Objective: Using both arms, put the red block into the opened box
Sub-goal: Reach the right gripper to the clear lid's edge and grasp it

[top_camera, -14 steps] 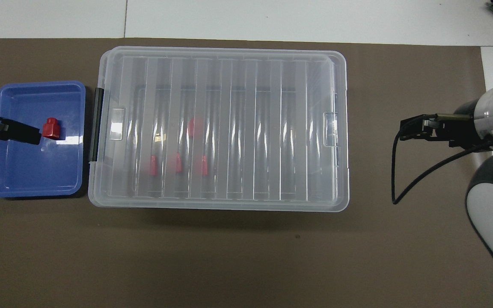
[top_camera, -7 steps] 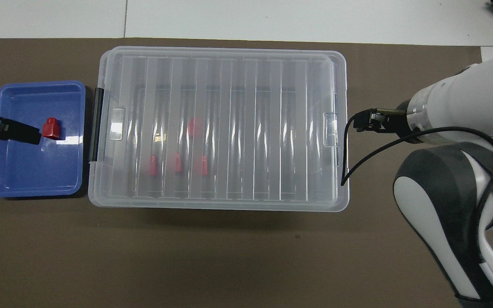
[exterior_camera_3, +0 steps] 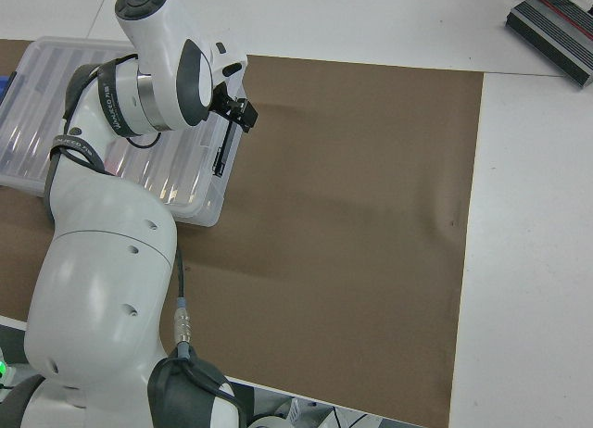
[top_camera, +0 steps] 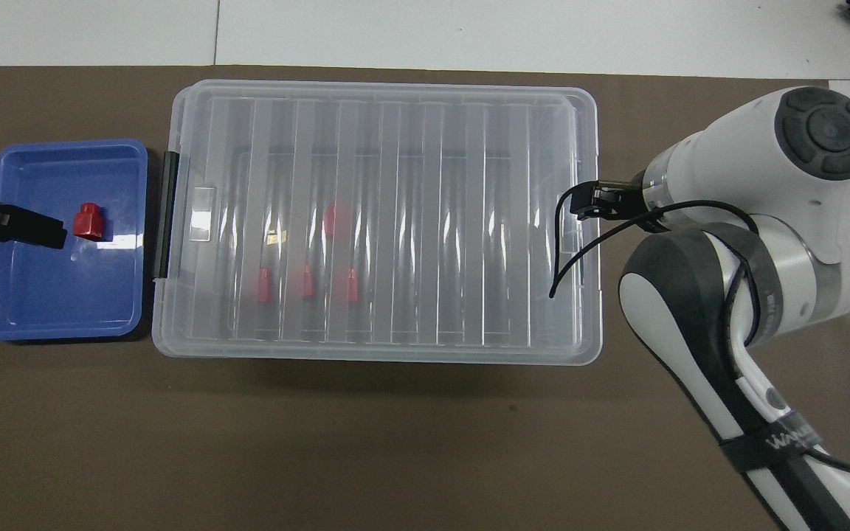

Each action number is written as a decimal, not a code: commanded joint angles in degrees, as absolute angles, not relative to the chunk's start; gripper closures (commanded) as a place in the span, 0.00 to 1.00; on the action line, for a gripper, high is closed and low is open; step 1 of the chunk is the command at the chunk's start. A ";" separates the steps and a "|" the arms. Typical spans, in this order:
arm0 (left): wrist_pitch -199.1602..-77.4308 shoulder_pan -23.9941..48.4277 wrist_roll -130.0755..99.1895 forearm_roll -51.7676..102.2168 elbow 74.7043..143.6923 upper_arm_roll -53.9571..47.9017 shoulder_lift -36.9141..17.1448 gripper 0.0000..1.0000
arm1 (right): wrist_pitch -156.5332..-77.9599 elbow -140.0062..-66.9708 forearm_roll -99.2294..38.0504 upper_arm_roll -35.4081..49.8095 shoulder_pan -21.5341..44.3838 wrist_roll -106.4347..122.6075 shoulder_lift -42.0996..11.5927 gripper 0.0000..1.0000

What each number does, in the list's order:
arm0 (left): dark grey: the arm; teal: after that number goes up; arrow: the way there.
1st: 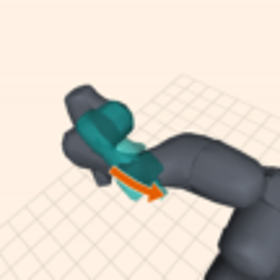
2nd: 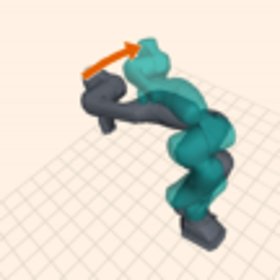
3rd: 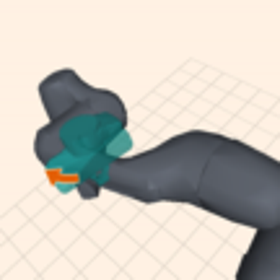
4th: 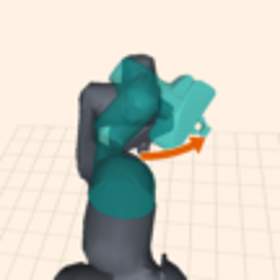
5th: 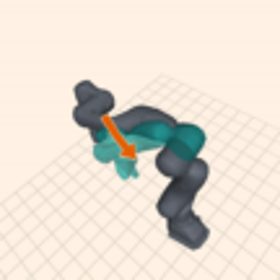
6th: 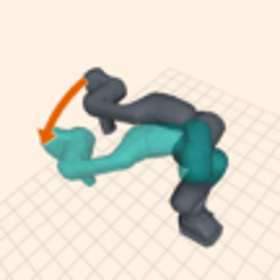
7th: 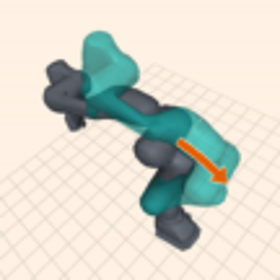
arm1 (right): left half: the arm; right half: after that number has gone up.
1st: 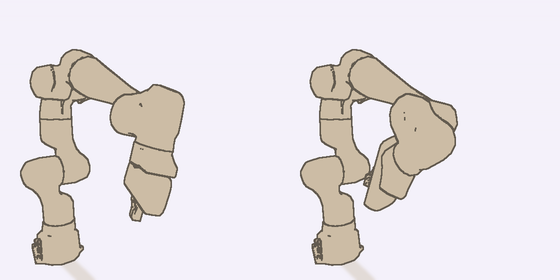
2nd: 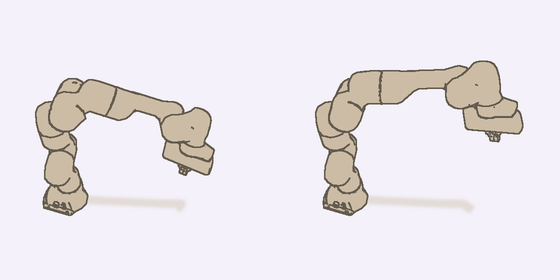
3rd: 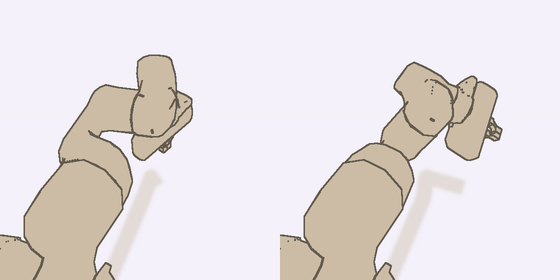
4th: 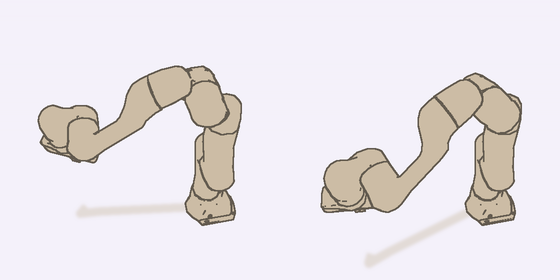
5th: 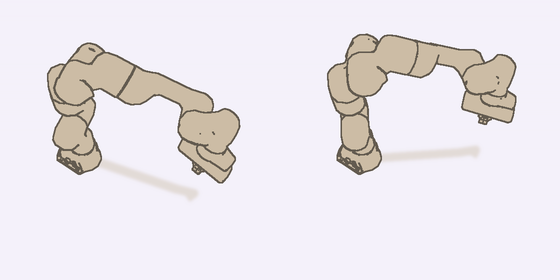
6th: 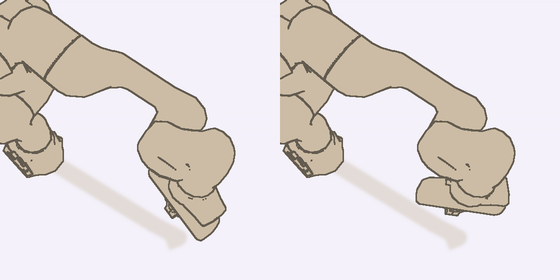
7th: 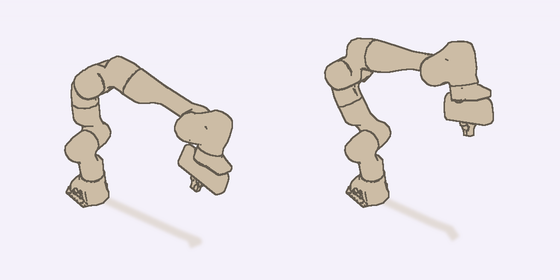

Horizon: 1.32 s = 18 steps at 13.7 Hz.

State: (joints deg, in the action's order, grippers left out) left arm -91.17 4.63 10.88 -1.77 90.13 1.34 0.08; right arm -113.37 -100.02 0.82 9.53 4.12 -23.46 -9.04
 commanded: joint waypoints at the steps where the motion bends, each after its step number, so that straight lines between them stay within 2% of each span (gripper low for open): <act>1: -91.58 3.34 10.55 -1.49 91.58 1.23 1.49 0.00 | -115.48 -102.39 1.58 10.02 4.57 -24.61 -8.53 0.02; 13: -91.67 1.58 10.28 -1.49 92.28 1.32 1.58 0.00 | -114.70 -102.83 3.87 9.58 4.31 -20.57 -9.40 0.02; 18: -100.00 0.35 10.37 -1.58 99.91 1.41 4.56 0.00 | -114.08 -102.48 3.87 8.01 3.52 -16.18 -9.49 0.02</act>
